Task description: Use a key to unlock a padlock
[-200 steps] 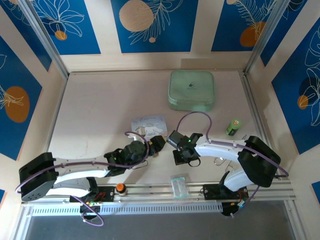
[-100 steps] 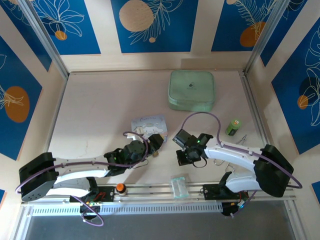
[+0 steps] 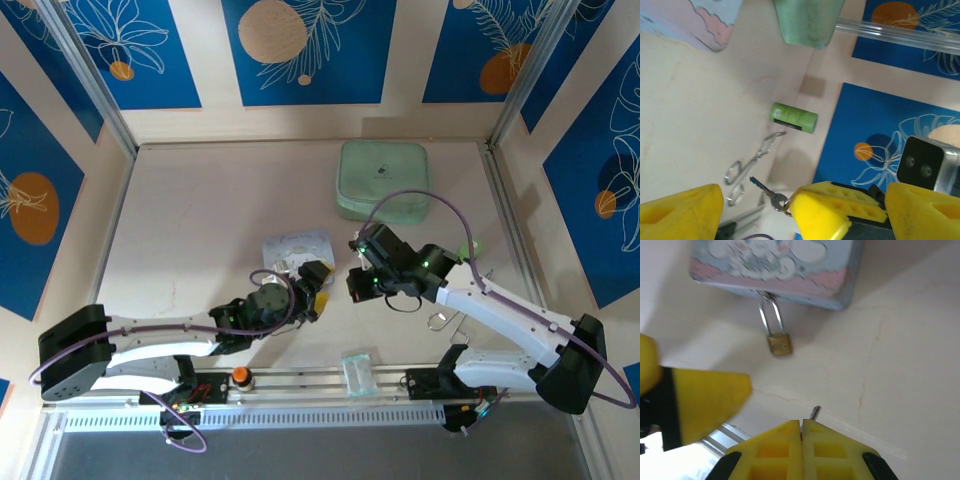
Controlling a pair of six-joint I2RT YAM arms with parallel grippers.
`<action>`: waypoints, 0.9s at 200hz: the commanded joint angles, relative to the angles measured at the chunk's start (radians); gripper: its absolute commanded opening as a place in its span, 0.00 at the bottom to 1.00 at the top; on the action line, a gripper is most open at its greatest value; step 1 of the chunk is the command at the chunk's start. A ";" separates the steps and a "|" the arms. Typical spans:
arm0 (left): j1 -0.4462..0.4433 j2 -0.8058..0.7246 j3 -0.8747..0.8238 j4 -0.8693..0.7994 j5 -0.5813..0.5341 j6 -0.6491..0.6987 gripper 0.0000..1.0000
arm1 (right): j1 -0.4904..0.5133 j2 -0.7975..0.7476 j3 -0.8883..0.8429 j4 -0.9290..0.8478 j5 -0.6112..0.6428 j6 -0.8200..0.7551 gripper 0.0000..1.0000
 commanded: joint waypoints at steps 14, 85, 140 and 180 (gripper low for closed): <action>-0.013 0.001 -0.017 0.138 -0.023 -0.117 0.86 | 0.021 0.026 0.076 0.055 -0.059 -0.014 0.00; -0.023 -0.020 -0.057 0.196 -0.069 -0.151 0.92 | 0.086 0.046 0.062 0.200 -0.077 0.048 0.00; -0.023 -0.048 -0.085 0.214 -0.119 -0.146 0.74 | 0.105 0.020 0.007 0.232 -0.098 0.091 0.00; -0.023 -0.060 -0.091 0.183 -0.119 -0.154 0.50 | 0.100 0.011 0.005 0.219 -0.091 0.088 0.00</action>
